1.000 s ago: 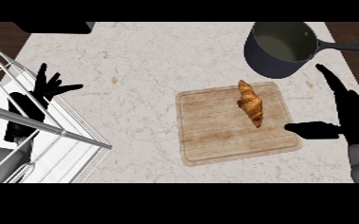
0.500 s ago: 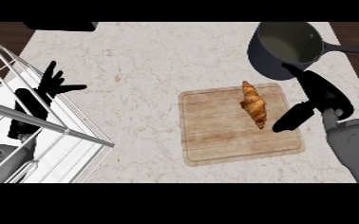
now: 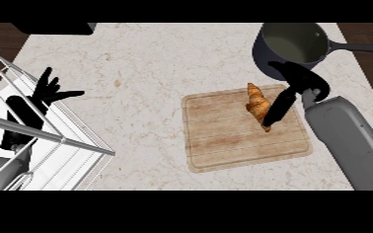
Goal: Pick the croissant from the cutting board and place it in the pot
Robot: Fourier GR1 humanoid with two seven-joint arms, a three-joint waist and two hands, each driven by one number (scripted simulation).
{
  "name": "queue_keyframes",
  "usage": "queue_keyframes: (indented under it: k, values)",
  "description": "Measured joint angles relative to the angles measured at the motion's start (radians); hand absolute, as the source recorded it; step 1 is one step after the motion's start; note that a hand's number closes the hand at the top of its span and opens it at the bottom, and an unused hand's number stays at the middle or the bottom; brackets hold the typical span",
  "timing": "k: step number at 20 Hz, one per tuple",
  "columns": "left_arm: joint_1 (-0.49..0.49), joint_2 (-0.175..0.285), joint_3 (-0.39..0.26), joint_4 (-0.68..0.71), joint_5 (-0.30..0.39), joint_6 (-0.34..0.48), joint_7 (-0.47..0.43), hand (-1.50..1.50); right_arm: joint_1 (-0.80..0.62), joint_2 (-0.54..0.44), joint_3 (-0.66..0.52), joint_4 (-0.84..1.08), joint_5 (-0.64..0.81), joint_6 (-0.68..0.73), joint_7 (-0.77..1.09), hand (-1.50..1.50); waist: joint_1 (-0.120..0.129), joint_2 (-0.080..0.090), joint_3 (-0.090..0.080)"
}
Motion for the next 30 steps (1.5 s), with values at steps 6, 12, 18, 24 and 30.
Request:
queue_keyframes:
  k: [6, 12, 18, 24, 30]
  values:
    - [0.011, 0.001, 0.010, -0.013, -0.008, -0.003, 0.013, 0.00, -0.058, 0.052, 0.006, 0.119, 0.050, 0.022, -0.006, -1.50, -0.006, 0.002, 0.000]
    - [0.018, 0.003, 0.018, -0.028, -0.017, -0.010, 0.037, 0.00, -0.098, 0.104, 0.006, 0.229, 0.104, 0.037, -0.023, -1.50, -0.009, 0.003, -0.003]
    - [0.022, 0.001, 0.024, -0.029, -0.023, -0.016, 0.035, 0.00, -0.095, 0.139, -0.003, 0.324, 0.161, 0.025, -0.063, -1.50, -0.011, 0.002, -0.002]
    - [0.023, 0.001, 0.024, -0.029, -0.026, -0.015, 0.034, 0.00, -0.106, 0.175, -0.008, 0.391, 0.216, 0.005, -0.084, -1.50, -0.012, 0.001, -0.002]
    - [0.023, 0.003, 0.022, -0.035, -0.027, -0.008, 0.040, 0.00, -0.110, 0.179, -0.035, 0.449, 0.246, -0.002, -0.132, -1.50, -0.011, 0.003, -0.003]
